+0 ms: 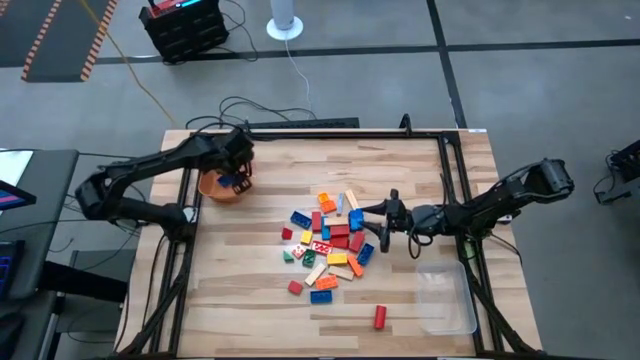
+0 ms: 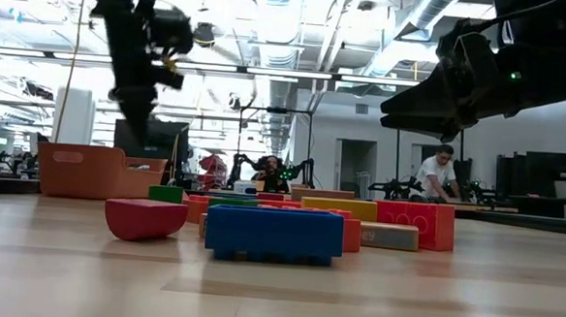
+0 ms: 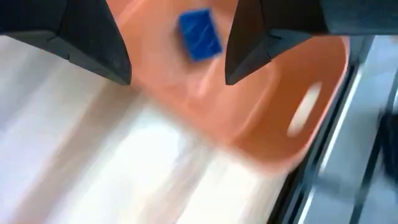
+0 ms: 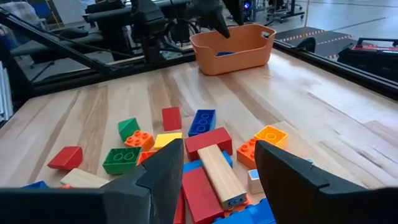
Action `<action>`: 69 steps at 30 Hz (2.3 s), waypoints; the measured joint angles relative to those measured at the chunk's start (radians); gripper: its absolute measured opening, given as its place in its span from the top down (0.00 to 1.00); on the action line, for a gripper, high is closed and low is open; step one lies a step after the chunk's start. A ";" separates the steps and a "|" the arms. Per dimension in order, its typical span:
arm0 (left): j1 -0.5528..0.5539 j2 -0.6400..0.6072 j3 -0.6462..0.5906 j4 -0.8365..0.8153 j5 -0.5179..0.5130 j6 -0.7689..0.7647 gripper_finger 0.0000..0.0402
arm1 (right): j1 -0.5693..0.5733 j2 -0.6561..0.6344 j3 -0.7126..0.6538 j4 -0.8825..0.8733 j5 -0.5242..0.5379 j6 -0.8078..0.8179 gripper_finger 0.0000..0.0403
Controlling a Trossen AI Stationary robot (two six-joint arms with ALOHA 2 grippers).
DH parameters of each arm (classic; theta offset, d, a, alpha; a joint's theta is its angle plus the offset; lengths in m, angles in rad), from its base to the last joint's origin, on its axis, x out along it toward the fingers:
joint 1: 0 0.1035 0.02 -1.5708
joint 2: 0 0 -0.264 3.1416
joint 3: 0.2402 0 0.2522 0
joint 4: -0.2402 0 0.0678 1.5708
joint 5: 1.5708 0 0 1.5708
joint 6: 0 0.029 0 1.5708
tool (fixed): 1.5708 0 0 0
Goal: Sort blocks by size
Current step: Put the large blue game piece into the orange bin
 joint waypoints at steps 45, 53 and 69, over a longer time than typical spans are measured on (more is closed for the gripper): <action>-0.487 0.654 0.302 0.196 0.181 0.270 0.50 | 0.017 0.000 0.000 -0.016 -0.003 0.020 0.44; -0.483 0.641 0.319 0.098 0.136 0.262 0.69 | 0.009 0.000 0.000 -0.022 -0.003 0.019 0.44; -0.031 0.236 0.116 -0.130 -0.121 0.092 0.69 | 0.012 0.000 0.000 -0.043 0.000 0.024 0.44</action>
